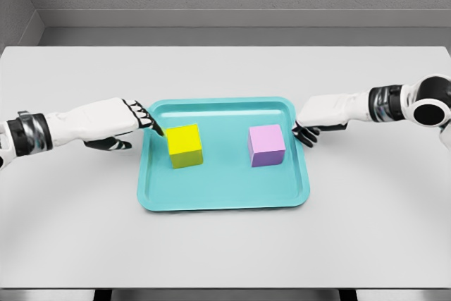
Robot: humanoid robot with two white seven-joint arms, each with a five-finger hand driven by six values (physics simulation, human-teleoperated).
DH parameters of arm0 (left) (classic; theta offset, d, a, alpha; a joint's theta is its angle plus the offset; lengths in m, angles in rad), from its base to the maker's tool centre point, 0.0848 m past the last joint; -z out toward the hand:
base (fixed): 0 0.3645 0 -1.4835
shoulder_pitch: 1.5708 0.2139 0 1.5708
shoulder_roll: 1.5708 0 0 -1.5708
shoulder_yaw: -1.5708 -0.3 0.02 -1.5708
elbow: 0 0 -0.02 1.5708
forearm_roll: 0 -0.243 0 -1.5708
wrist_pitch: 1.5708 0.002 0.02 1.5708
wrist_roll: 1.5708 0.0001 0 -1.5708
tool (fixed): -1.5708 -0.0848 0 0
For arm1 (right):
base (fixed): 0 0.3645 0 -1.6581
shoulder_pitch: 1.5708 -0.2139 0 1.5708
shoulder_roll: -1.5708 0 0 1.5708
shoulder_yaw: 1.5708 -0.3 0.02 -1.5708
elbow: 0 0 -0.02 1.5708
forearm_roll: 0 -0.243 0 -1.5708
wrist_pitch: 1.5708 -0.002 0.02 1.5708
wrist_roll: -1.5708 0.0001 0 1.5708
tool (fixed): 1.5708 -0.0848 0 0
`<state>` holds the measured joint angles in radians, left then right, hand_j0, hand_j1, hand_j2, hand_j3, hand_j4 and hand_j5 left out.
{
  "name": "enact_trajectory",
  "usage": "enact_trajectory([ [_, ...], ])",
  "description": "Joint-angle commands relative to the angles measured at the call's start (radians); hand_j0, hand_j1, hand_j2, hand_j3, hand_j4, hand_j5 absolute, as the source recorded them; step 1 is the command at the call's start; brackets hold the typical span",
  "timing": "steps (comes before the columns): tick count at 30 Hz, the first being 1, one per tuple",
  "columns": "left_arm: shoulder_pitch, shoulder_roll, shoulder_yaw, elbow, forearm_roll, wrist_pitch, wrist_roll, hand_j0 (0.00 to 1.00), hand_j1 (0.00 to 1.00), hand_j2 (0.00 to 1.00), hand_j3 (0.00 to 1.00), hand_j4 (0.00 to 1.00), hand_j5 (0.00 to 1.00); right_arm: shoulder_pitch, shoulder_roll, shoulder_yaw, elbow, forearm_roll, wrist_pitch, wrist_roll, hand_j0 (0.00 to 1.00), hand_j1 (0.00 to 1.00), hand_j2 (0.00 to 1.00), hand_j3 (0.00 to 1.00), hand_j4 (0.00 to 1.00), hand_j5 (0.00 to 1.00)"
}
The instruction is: Push two cubes
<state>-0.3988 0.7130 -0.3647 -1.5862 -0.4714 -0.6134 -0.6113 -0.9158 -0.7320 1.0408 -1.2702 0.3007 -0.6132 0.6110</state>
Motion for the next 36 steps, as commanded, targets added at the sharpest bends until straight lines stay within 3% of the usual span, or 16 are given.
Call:
enact_trajectory([
  [1, -0.003, 0.032, 0.004, 0.003, 0.022, 0.003, 0.000, 0.74, 0.74, 0.74, 0.74, 0.74, 0.74, 0.000, -0.001, 0.002, -0.020, -0.005, 0.002, 0.000, 0.15, 0.15, 0.15, 0.15, 0.15, 0.15],
  [12, -0.008, -0.026, -0.010, 0.124, -0.026, 0.003, 0.000, 0.73, 0.73, 0.73, 0.73, 0.73, 0.73, -0.006, -0.003, 0.024, -0.034, -0.003, 0.002, 0.000, 0.15, 0.15, 0.15, 0.15, 0.15, 0.15],
  [36, -0.008, -0.076, -0.026, 0.109, -0.026, 0.003, 0.000, 0.73, 0.73, 0.73, 0.73, 0.73, 0.73, -0.008, 0.014, 0.058, -0.035, 0.009, 0.002, 0.000, 0.15, 0.15, 0.15, 0.15, 0.15, 0.15],
])
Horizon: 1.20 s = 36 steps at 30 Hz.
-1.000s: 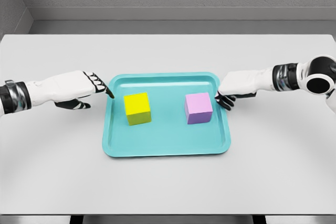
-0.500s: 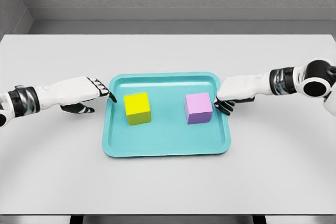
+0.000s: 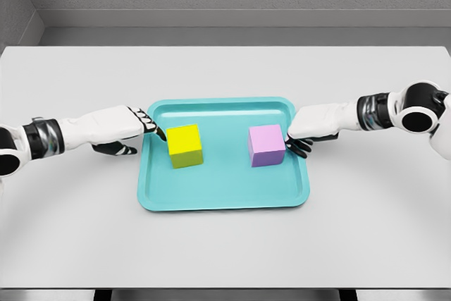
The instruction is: Push two cubes
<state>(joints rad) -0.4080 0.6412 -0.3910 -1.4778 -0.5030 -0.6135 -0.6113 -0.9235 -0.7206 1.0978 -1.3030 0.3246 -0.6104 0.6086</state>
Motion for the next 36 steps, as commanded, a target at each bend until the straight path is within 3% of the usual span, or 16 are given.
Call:
enact_trajectory([
  [1, 0.000, -0.005, 0.000, 0.001, 0.006, 0.003, 0.000, 0.73, 0.73, 0.73, 0.73, 0.73, 0.73, 0.000, 0.004, 0.002, -0.002, -0.015, 0.000, 0.002, 0.15, 0.15, 0.15, 0.15, 0.15, 0.15],
  [30, -0.037, 0.002, -0.014, 0.005, -0.002, 0.003, 0.000, 0.73, 0.73, 0.73, 0.73, 0.73, 0.73, -0.012, 0.069, 0.014, 0.001, -0.015, 0.000, 0.002, 0.15, 0.15, 0.15, 0.15, 0.15, 0.15],
  [36, -0.044, -0.011, -0.017, 0.002, -0.020, 0.003, 0.000, 0.69, 0.69, 0.69, 0.69, 0.69, 0.69, -0.014, 0.093, 0.022, 0.028, 0.001, 0.000, 0.002, 0.15, 0.15, 0.15, 0.15, 0.15, 0.15],
])
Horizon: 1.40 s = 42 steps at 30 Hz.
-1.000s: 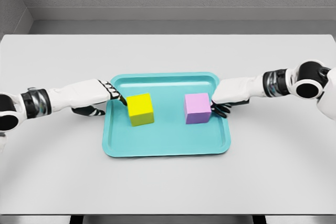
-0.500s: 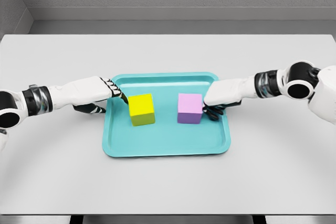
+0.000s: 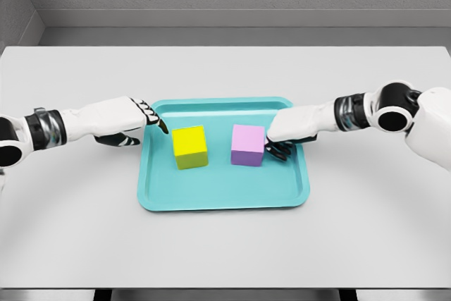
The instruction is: Push two cubes
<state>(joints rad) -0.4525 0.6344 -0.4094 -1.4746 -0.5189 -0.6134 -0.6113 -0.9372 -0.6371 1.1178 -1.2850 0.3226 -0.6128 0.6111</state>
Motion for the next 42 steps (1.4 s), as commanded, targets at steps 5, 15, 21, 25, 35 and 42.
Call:
enact_trajectory([
  [5, -0.008, -0.004, -0.017, -0.013, -0.004, 0.002, 0.000, 0.69, 0.69, 0.69, 0.69, 0.69, 0.69, 0.002, 0.013, 0.004, 0.035, 0.006, 0.002, 0.000, 0.15, 0.15, 0.15, 0.15, 0.15, 0.15],
  [15, -0.006, 0.010, -0.016, -0.018, -0.003, 0.002, 0.000, 0.64, 0.64, 0.64, 0.64, 0.64, 0.64, -0.009, 0.042, 0.002, 0.099, 0.006, 0.002, 0.000, 0.15, 0.15, 0.15, 0.15, 0.15, 0.15],
  [21, -0.008, 0.007, -0.016, -0.018, -0.003, 0.002, 0.000, 0.64, 0.64, 0.64, 0.64, 0.64, 0.64, -0.012, 0.068, 0.002, 0.112, 0.016, 0.002, 0.000, 0.15, 0.15, 0.15, 0.15, 0.15, 0.15],
  [25, -0.011, -0.005, -0.017, -0.018, -0.004, 0.002, 0.000, 0.64, 0.64, 0.64, 0.64, 0.64, 0.64, -0.012, 0.070, 0.002, 0.110, 0.016, 0.002, 0.000, 0.15, 0.15, 0.15, 0.15, 0.15, 0.15],
  [35, -0.025, -0.016, -0.039, -0.018, -0.004, 0.002, 0.000, 0.64, 0.64, 0.64, 0.64, 0.64, 0.64, -0.012, 0.056, 0.004, 0.107, 0.016, 0.002, 0.000, 0.15, 0.15, 0.15, 0.15, 0.15, 0.15],
  [42, -0.025, -0.024, -0.046, -0.018, -0.004, 0.002, 0.000, 0.64, 0.64, 0.64, 0.64, 0.64, 0.64, -0.020, 0.056, 0.042, 0.093, 0.015, 0.002, 0.000, 0.15, 0.15, 0.15, 0.15, 0.15, 0.15],
])
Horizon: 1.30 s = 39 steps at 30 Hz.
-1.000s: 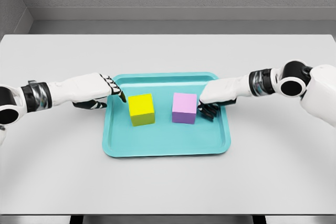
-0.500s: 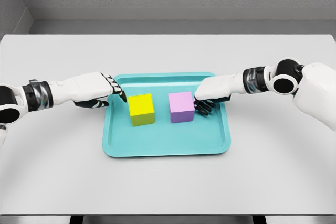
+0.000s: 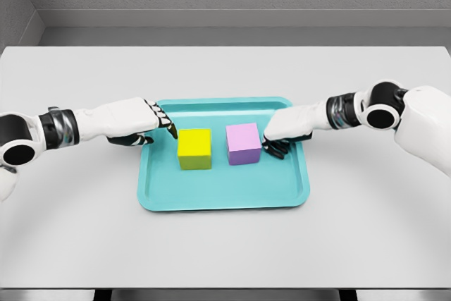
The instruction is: Push two cubes
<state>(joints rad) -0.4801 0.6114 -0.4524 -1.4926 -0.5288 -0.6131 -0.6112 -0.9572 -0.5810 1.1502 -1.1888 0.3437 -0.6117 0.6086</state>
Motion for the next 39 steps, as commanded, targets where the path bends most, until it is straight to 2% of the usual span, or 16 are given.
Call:
enact_trajectory([
  [1, -0.002, -0.001, -0.012, 0.000, 0.004, 0.002, 0.000, 0.64, 0.64, 0.64, 0.64, 0.64, 0.64, 0.000, 0.000, 0.010, -0.003, -0.006, 0.001, 0.002, 0.15, 0.15, 0.15, 0.15, 0.15, 0.15],
  [11, 0.003, 0.028, -0.012, -0.005, 0.016, 0.002, 0.000, 0.64, 0.64, 0.64, 0.64, 0.64, 0.64, 0.000, 0.003, 0.013, -0.005, -0.008, 0.001, 0.002, 0.15, 0.15, 0.15, 0.15, 0.15, 0.15],
  [20, 0.015, 0.064, -0.035, -0.103, 0.020, 0.002, 0.000, 0.64, 0.64, 0.64, 0.64, 0.64, 0.64, 0.000, 0.007, 0.014, -0.012, -0.008, 0.001, 0.002, 0.15, 0.15, 0.15, 0.15, 0.15, 0.15],
  [25, 0.017, 0.062, -0.049, -0.103, 0.018, 0.002, 0.000, 0.64, 0.64, 0.64, 0.64, 0.64, 0.64, 0.000, 0.012, 0.022, -0.012, -0.008, 0.001, 0.002, 0.15, 0.15, 0.15, 0.15, 0.15, 0.15],
  [27, 0.012, 0.062, -0.077, -0.103, 0.016, 0.002, 0.000, 0.64, 0.64, 0.64, 0.64, 0.64, 0.64, 0.000, 0.012, 0.023, -0.012, -0.008, 0.001, 0.002, 0.15, 0.15, 0.15, 0.15, 0.15, 0.15],
  [39, 0.012, 0.053, -0.081, -0.117, 0.016, 0.002, 0.000, 0.64, 0.64, 0.64, 0.64, 0.64, 0.64, 0.000, 0.012, 0.025, -0.020, -0.011, 0.001, 0.002, 0.15, 0.15, 0.15, 0.15, 0.15, 0.15],
])
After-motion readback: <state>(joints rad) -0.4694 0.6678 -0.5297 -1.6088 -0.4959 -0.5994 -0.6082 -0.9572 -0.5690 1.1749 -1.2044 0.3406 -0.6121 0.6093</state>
